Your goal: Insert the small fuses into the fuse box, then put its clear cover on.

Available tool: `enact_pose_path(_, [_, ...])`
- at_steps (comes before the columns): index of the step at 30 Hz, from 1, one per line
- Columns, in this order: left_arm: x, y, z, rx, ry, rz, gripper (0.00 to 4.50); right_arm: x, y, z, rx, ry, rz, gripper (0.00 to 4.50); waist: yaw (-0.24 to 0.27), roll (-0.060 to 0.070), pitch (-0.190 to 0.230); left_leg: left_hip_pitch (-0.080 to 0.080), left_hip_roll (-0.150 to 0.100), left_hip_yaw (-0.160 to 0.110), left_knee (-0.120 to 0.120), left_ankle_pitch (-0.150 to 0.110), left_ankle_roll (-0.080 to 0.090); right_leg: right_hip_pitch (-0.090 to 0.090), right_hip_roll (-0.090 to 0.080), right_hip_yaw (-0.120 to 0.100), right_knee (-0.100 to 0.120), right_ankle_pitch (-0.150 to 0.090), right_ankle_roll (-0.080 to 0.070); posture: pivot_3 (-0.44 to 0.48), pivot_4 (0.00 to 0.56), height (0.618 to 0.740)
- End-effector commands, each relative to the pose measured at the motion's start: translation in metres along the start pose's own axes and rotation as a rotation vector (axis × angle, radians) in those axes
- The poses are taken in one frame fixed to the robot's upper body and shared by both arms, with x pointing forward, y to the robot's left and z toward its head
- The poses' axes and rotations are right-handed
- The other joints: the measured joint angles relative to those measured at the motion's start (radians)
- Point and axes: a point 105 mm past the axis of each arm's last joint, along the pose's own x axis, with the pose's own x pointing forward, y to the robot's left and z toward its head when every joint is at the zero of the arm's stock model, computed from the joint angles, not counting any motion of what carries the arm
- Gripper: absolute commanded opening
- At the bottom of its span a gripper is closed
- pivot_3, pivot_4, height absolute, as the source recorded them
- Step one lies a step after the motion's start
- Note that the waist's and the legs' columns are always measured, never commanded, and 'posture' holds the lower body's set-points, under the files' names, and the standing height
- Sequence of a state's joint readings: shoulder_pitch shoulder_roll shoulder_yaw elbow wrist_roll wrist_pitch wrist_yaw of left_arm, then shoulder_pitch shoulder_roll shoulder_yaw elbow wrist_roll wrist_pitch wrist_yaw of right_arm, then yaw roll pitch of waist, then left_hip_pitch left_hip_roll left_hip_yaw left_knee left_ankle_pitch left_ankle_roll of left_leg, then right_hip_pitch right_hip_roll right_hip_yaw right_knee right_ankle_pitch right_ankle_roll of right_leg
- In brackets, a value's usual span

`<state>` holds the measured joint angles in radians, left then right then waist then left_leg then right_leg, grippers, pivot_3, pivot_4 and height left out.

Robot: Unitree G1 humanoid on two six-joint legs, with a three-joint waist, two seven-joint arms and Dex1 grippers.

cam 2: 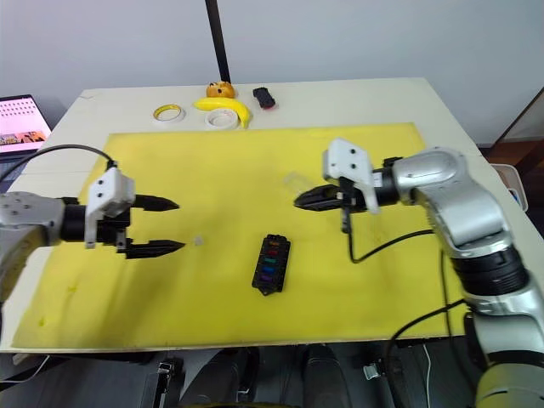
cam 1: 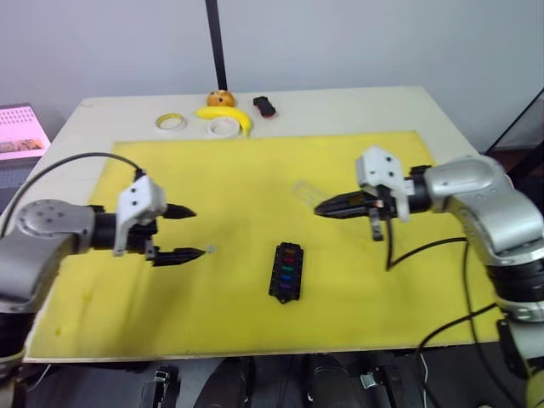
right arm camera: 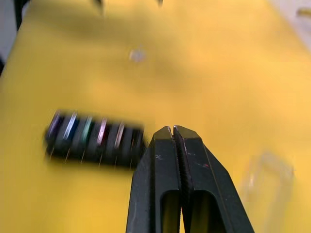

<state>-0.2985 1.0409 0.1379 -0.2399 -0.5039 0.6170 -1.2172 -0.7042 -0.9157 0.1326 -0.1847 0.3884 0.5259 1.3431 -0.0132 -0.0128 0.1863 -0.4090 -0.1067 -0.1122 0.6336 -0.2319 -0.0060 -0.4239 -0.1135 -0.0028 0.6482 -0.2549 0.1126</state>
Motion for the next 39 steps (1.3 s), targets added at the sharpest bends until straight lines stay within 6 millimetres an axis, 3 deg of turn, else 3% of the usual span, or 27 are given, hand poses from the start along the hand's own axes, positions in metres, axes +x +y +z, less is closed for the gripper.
enact_pose_path(1, [-0.026, 0.004, -0.004, -0.034, 0.034, 0.035, 4.50, -0.025, 0.010, -0.003, -0.042, 0.035, 0.050, 1.45, -0.001, 0.000, 0.000, 0.000, 0.000, 0.000, 0.000, 0.000, 0.000, 0.000, 0.000, 0.000, 0.000, 0.000, 0.000, 0.000, 0.150, 0.740])
enact_pose_path(5, [-0.050, 0.008, -0.023, -0.057, 0.104, 0.074, 4.50, -0.047, 0.011, -0.020, -0.021, 0.110, 0.025, 3.44, -0.004, 0.001, 0.001, 0.000, 0.001, 0.001, -0.001, 0.000, 0.000, -0.001, -0.001, 0.000, 0.000, 0.000, 0.000, 0.000, 0.150, 0.740])
enact_pose_path(8, [-0.059, 0.008, -0.030, -0.086, 0.117, 0.076, 4.50, -0.058, 0.007, -0.024, -0.014, 0.124, -0.012, 4.47, -0.004, 0.001, 0.001, 0.000, 0.001, 0.001, -0.001, 0.000, 0.000, -0.001, -0.002, 0.000, 0.000, 0.000, 0.000, 0.000, 0.150, 0.740])
enact_pose_path(15, [-0.044, 0.007, -0.035, -0.116, 0.086, 0.011, 4.50, -0.056, 0.001, -0.020, -0.023, 0.088, -0.064, 4.47, 0.001, 0.002, 0.001, 0.000, 0.001, 0.001, -0.001, 0.000, 0.000, -0.001, -0.003, 0.000, -0.001, 0.000, 0.000, 0.000, 0.150, 0.740])
enact_pose_path(19, [-0.021, 0.005, -0.025, -0.291, -0.055, -0.122, 4.50, -0.040, 0.010, -0.005, -0.030, 0.005, -0.019, 4.47, 0.001, 0.002, 0.001, 0.000, 0.001, 0.001, -0.001, 0.000, 0.000, -0.001, -0.003, 0.000, 0.000, 0.000, 0.000, 0.000, 0.150, 0.740])
enact_pose_path(24, [0.011, 0.019, -0.020, -0.522, -0.158, -0.199, 4.50, -0.012, 0.027, 0.014, -0.047, -0.067, 0.052, 4.47, 0.000, 0.001, 0.001, -0.001, 0.001, 0.000, 0.000, 0.000, 0.000, -0.001, -0.001, 0.000, 0.001, 0.000, 0.000, 0.000, 0.150, 0.740])
enact_pose_path(30, [0.031, 0.028, -0.025, -0.695, -0.158, -0.268, 4.50, 0.011, 0.045, 0.037, -0.028, -0.110, 0.119, 4.47, -0.003, 0.000, 0.001, -0.001, 0.001, 0.001, 0.001, 0.000, 0.000, -0.001, 0.000, 0.000, 0.002, 0.000, 0.000, 0.000, 0.150, 0.740])
enact_pose_path(39, [0.045, 0.024, -0.042, -0.814, -0.084, -0.346, 4.50, 0.019, 0.039, 0.054, -0.012, -0.113, 0.093, 4.47, 0.000, 0.000, 0.000, -0.001, 0.000, 0.000, 0.002, 0.000, 0.000, -0.001, -0.001, 0.000, 0.002, 0.000, 0.000, 0.000, 0.150, 0.740])
